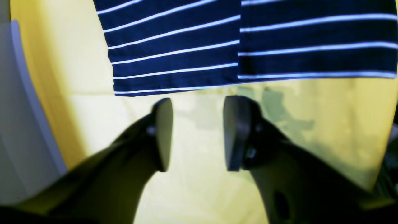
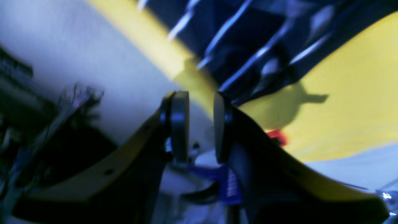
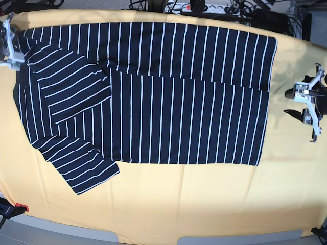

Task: Fold the T-shirt properly
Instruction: 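Release the shirt and move the left gripper toward the hem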

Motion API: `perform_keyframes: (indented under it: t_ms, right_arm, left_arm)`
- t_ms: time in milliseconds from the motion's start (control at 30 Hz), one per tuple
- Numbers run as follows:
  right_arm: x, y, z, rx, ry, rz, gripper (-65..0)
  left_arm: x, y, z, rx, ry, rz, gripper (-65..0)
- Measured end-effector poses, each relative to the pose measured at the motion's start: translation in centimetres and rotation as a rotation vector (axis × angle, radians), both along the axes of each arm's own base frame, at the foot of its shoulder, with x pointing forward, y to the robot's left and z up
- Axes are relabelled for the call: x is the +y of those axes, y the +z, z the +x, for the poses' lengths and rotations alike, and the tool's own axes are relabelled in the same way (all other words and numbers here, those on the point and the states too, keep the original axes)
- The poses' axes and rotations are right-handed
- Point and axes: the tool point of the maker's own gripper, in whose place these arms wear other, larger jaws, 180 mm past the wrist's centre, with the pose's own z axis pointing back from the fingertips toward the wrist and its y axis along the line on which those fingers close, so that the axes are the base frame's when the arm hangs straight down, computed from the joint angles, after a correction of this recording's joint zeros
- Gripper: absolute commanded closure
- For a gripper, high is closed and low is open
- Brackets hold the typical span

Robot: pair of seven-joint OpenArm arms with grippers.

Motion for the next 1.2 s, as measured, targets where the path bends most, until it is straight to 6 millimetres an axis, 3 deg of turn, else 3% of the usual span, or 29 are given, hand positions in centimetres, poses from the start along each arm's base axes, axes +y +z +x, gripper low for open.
perform_keyframes:
  t_ms: [100, 200, 467, 633, 833, 967, 1067, 1200]
  right_arm:
    - [3.2, -0.3, -4.4, 0.137, -0.009, 0.13, -16.8]
    - [4.1, -0.2, -7.5, 0.226, 0.021, 0.136, -16.8]
    - [10.3, 2.7, -6.3, 0.118, 0.234, 0.272, -16.8]
    - [10.8, 4.8, -2.6, -0.056, 0.316, 0.251, -16.8]
    - [8.6, 7.7, 3.1, -0.288, 0.297, 0.14, -16.8]
    - [6.9, 10.7, 6.8, -0.456, 0.298, 0.054, -16.8]
    - [5.3, 13.1, 9.9, -0.624, 0.314, -0.053, -16.8]
    - [4.5, 16.0, 13.8, -0.861, 0.312, -0.131, -16.8]
  left_arm:
    - [0.1, -1.0, -1.1, 0.043, -0.006, 0.01, -24.8]
    - [0.1, -1.2, -1.2, 0.05, -0.008, 0.012, -24.8]
    - [-0.2, -1.1, -1.3, 0.054, -0.013, -0.007, -24.8]
    - [-0.2, -1.1, -1.3, 0.054, -0.014, -0.008, -24.8]
    - [-0.3, -1.0, -1.4, 0.057, -0.011, -0.013, -24.8]
    - [-0.6, -0.9, -1.4, 0.065, 0.002, -0.036, -24.8]
    - [-1.4, -0.5, -1.4, 0.098, 0.062, -0.109, -24.8]
    - [-0.4, -0.9, -1.0, 0.126, 0.188, -0.092, -24.8]
